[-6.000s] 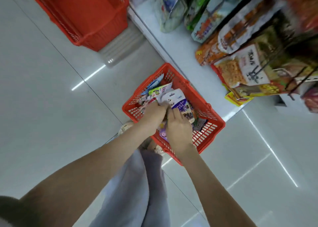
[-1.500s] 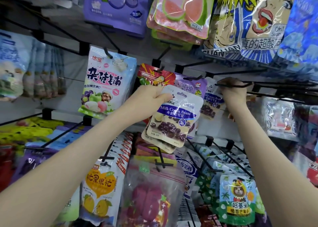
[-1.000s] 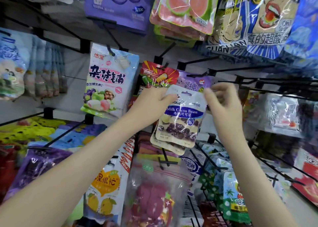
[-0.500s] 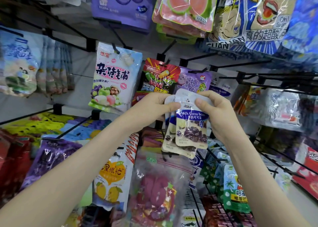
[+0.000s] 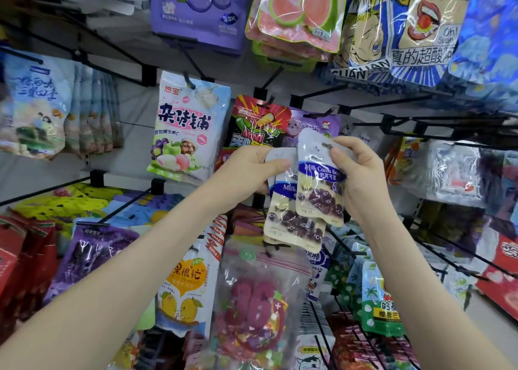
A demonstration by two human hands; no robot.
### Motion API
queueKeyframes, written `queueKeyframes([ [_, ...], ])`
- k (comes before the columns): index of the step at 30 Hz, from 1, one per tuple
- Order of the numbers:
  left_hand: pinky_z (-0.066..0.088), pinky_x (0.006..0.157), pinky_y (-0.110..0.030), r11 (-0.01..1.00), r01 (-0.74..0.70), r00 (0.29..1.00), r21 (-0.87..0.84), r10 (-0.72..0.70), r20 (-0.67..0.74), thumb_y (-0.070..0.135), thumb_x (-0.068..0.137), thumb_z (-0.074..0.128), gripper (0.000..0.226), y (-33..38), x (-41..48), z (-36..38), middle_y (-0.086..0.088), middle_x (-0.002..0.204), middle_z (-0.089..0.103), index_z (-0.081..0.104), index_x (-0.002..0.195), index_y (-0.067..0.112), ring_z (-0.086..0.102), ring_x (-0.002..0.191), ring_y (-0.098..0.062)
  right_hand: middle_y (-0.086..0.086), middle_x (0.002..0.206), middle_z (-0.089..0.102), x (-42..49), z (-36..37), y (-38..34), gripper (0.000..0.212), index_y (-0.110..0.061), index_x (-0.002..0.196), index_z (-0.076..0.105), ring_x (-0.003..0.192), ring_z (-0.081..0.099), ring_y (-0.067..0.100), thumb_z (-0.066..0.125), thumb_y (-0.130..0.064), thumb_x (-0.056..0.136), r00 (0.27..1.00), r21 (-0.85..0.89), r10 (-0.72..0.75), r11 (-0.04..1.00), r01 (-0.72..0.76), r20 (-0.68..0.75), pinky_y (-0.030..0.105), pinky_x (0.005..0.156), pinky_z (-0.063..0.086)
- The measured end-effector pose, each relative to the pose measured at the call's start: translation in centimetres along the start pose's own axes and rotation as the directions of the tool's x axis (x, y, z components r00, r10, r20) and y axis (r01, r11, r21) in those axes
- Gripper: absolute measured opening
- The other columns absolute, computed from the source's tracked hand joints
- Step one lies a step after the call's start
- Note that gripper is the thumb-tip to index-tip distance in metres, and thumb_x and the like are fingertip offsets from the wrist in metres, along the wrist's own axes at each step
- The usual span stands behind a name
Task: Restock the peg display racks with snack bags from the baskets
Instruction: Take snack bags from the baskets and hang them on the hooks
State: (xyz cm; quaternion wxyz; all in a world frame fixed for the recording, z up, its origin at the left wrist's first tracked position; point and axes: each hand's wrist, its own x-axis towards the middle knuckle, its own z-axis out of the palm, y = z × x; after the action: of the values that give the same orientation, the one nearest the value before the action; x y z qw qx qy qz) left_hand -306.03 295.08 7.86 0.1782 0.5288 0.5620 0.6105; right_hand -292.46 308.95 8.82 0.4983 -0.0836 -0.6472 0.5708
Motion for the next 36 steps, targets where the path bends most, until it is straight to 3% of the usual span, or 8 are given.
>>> queueKeyframes([
  [4,0.052,0.089,-0.051,0.988,-0.038,0.99,0.149,0.057,-0.127,0.033,0.089,0.06,0.024,-0.5,0.5,-0.8,-0.012,0.091,0.074,0.072,0.092,0.012,0.068,0.09,-0.033,-0.002,0.079,0.065,0.7,-1.6,-0.5,0.011,-0.016,0.088,0.063,0.067,0.062,0.011,0.059,-0.007,0.092,0.982,0.004,-0.108,0.994,0.11,-0.154,0.03,0.064,0.054],
  [8,0.051,0.086,-0.057,0.979,-0.052,0.971,0.195,0.095,-0.219,0.057,0.073,0.056,0.056,-0.1,1.0,-1.0,-0.026,0.094,0.068,0.067,0.088,0.004,0.064,0.09,-0.043,-0.004,0.08,0.059,1.1,-3.3,-1.5,0.012,-0.02,0.087,0.058,0.062,0.057,0.003,0.058,-0.011,0.094,0.916,-0.057,-0.242,0.97,0.236,-0.321,0.021,0.057,0.049],
  [13,0.054,0.081,-0.055,0.976,-0.111,0.951,0.186,0.159,-0.266,0.053,0.074,0.053,0.042,0.7,1.4,-0.6,-0.025,0.091,0.068,0.07,0.088,0.017,0.066,0.086,-0.042,-0.009,0.083,0.056,2.0,-4.8,-3.1,0.014,-0.022,0.09,0.054,0.062,0.056,-0.004,0.054,-0.01,0.097,0.835,-0.18,-0.395,0.918,0.352,-0.383,0.016,0.057,0.047],
  [17,0.053,0.081,-0.056,0.97,-0.139,0.949,0.202,0.188,-0.253,0.055,0.074,0.051,0.064,1.0,1.8,0.0,-0.03,0.096,0.064,0.063,0.096,-0.004,0.063,0.089,-0.044,-0.013,0.074,0.06,3.2,-6.0,-3.7,0.013,-0.024,0.09,0.061,0.067,0.054,0.003,0.055,-0.013,0.095,0.882,-0.262,-0.377,0.915,0.307,-0.283,0.023,0.063,0.047],
  [21,0.054,0.081,-0.054,0.966,-0.155,0.947,0.207,0.205,-0.246,0.04,0.082,0.054,0.029,0.9,2.2,0.4,-0.019,0.092,0.071,0.073,0.09,0.021,0.066,0.089,-0.039,-0.008,0.08,0.065,4.0,-7.2,-4.1,0.024,-0.032,0.079,0.069,0.079,0.057,0.017,0.055,-0.018,0.091,0.928,-0.353,-0.318,0.905,0.236,-0.196,0.043,0.076,0.049],
  [27,0.054,0.081,-0.056,0.972,-0.146,0.951,0.186,0.189,-0.243,0.038,0.085,0.054,0.029,0.5,2.7,0.3,-0.015,0.089,0.073,0.074,0.093,0.018,0.068,0.087,-0.034,-0.003,0.089,0.069,6.3,-6.6,-2.9,0.018,-0.03,0.081,0.065,0.087,0.064,0.024,0.055,-0.018,0.088,0.947,-0.581,-0.247,0.81,0.084,-0.207,0.043,0.078,0.052],
  [33,0.053,0.079,-0.058,0.974,-0.145,0.948,0.172,0.186,-0.258,0.054,0.073,0.052,0.06,-0.2,2.8,0.2,-0.026,0.092,0.068,0.066,0.091,-0.001,0.065,0.086,-0.041,0.02,0.115,0.055,7.6,-5.9,-0.6,0.035,0.0,0.107,0.056,0.107,0.052,0.033,0.067,-0.021,0.082,0.846,-0.766,-0.365,0.639,-0.076,-0.388,0.041,0.092,0.042],
  [36,0.051,0.081,-0.059,0.974,-0.148,0.942,0.171,0.191,-0.275,0.059,0.067,0.048,0.045,-0.6,2.7,0.3,-0.022,0.083,0.064,0.059,0.083,0.019,0.062,0.073,-0.031,0.011,0.104,0.049,3.9,-3.9,-0.5,0.025,-0.002,0.105,0.05,0.092,0.047,0.017,0.059,-0.017,0.087,0.767,-0.733,-0.52,0.674,0.097,-0.377,0.025,0.079,0.038],
])
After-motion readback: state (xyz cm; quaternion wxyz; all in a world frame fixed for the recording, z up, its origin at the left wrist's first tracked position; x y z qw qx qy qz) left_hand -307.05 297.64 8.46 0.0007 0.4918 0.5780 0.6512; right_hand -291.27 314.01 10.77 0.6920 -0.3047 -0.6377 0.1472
